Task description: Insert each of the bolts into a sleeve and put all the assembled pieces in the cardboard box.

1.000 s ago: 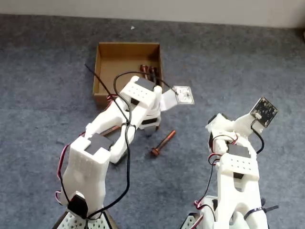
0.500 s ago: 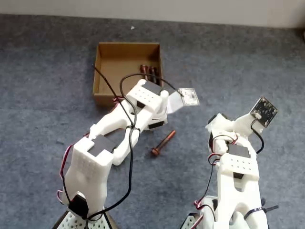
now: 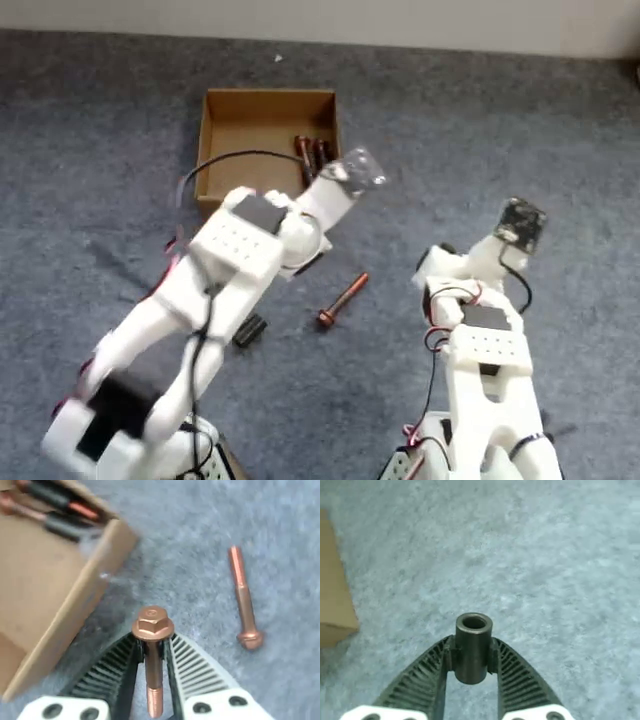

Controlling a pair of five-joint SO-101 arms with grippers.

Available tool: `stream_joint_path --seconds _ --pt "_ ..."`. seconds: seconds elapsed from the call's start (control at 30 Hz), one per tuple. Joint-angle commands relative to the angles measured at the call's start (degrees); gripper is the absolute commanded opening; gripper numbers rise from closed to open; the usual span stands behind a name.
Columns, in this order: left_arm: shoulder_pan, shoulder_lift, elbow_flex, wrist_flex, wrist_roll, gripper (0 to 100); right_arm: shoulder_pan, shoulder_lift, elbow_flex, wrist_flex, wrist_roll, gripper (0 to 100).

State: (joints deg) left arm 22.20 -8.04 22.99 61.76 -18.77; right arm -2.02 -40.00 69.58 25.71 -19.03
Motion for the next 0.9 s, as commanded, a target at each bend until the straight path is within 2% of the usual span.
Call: stream_joint_path --seconds 0.0,0.17,0.4,0.53,0.87 --pt "-2.9 -16.9 10.0 -7.1 8.8 1 -2.8 -2.0 -0.4 -0.9 2.5 0.5" --pt "-4.2 -29.0 20.4 -12.6 17.2 1 -5.6 -4.4 -0.1 0.8 2.5 0.5" --pt "-4.8 -42.4 35.3 -24.8 21.2 1 -11.7 -24.0 8.3 4.9 3.3 0.5" --pt "-4.8 -49.0 38.5 -25.1 24.1 1 -16.3 -32.9 14.3 4.9 9.0 0.5" --pt "-4.4 -65.9 40.8 -25.4 25.8 1 -24.7 -47.0 22.3 4.9 9.5 0.5"
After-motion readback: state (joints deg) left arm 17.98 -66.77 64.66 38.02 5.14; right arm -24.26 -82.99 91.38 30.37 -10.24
